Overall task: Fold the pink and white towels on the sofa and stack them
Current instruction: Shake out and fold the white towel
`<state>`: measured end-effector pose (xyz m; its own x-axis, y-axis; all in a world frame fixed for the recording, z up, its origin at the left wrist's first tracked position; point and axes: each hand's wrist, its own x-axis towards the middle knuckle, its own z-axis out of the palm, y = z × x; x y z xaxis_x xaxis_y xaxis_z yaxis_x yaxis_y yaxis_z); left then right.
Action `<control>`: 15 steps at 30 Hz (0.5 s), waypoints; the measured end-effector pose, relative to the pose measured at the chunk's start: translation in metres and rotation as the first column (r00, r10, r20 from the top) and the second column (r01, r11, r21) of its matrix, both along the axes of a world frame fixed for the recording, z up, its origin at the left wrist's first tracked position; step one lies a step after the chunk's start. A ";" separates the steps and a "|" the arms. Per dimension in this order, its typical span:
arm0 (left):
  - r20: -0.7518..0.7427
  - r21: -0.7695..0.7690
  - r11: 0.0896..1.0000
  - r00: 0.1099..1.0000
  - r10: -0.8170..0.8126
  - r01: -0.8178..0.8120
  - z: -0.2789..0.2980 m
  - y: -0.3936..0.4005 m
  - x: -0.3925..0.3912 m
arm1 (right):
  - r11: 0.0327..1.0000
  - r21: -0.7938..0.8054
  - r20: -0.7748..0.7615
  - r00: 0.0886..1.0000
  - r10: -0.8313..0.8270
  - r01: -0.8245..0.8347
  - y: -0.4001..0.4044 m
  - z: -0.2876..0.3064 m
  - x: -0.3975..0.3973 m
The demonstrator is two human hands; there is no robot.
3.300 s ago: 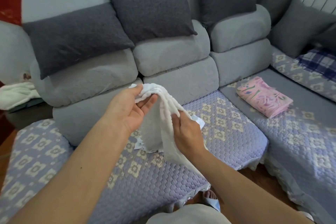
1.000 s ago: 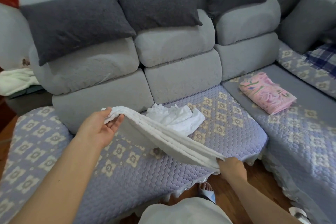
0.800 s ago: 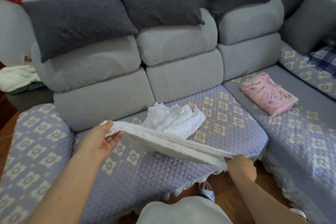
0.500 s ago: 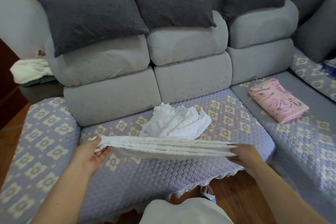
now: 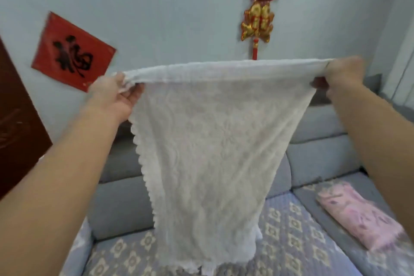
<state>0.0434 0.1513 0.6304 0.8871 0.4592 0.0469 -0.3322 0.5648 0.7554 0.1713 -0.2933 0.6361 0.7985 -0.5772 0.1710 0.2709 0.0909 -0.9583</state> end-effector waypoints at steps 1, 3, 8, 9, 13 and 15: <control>0.053 0.036 0.999 0.998 0.022 -0.024 0.030 -0.010 0.005 | 0.986 0.142 0.060 0.995 0.074 -0.082 0.000 0.036 0.006; 0.097 0.087 0.994 0.994 0.058 -0.066 0.069 -0.025 0.012 | 0.955 0.182 0.068 0.972 0.224 -0.233 0.004 0.088 0.006; 0.120 -0.011 0.984 0.977 0.177 -0.177 0.117 -0.048 0.018 | 0.978 0.040 0.036 0.978 0.204 -0.205 -0.018 0.151 0.020; 0.150 0.014 0.979 0.968 0.200 -0.204 0.122 -0.051 0.021 | 0.992 -0.009 0.059 0.991 0.124 -0.124 -0.024 0.159 0.020; 0.137 0.065 0.968 0.963 0.231 -0.242 0.134 -0.069 0.033 | 0.988 0.042 0.072 0.987 0.145 -0.149 -0.051 0.167 0.024; 0.164 0.037 0.953 0.942 0.292 -0.301 0.145 -0.089 0.039 | 0.961 0.200 0.136 0.977 0.167 -0.192 -0.066 0.173 0.026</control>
